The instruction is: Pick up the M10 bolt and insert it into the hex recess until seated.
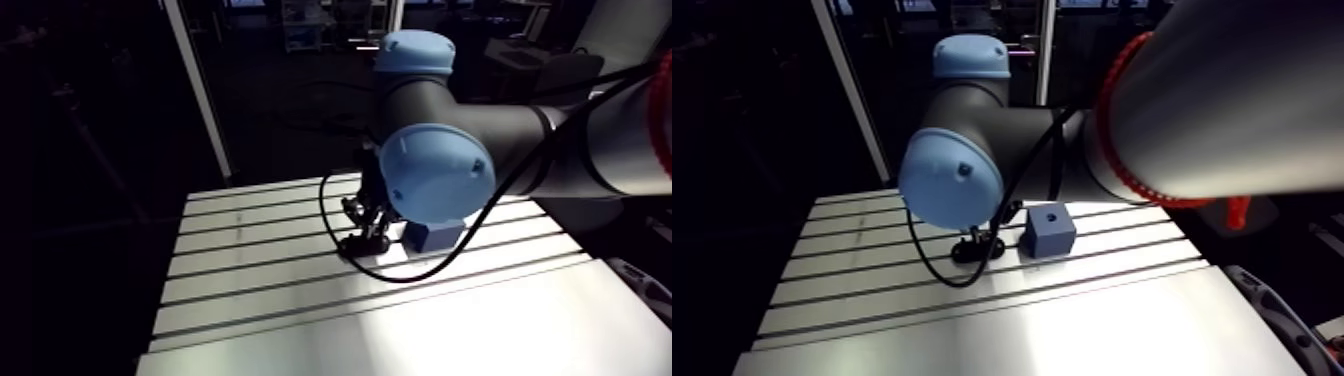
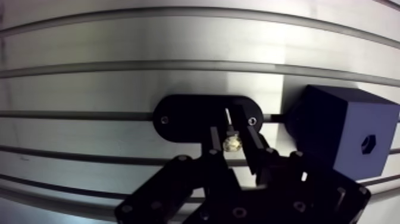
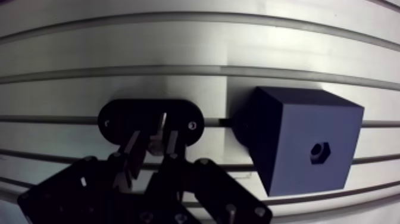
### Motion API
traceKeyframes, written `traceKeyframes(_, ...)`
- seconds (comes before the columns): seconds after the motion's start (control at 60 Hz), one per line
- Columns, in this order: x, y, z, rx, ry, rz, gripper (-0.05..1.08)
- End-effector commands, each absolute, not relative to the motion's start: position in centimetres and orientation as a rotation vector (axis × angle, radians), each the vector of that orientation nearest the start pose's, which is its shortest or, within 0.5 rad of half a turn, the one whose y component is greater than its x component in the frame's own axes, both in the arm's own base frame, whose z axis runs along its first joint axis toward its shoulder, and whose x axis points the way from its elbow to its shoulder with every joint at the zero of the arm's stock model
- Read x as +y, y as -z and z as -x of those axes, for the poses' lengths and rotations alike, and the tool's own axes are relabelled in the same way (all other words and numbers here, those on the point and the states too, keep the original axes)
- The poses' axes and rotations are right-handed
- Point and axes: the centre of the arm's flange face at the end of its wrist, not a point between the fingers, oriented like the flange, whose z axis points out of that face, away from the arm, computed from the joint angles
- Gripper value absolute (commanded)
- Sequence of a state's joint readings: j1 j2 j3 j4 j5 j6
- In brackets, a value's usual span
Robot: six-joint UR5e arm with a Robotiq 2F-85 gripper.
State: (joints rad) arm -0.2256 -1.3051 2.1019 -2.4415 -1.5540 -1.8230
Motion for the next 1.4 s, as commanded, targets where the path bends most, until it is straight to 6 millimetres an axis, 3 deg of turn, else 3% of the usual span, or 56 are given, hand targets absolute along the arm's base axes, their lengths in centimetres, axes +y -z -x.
traceKeyframes(0.017,-2.14,-20.03,51.06,3.218,-0.001,0.044,0.66)
traceKeyframes(0.717,-2.2,-19.94,51.13,3.216,0.0,0.049,0.68)
traceKeyframes(1.4,-2.14,-20.35,51.38,3.226,0.008,0.05,0.77)
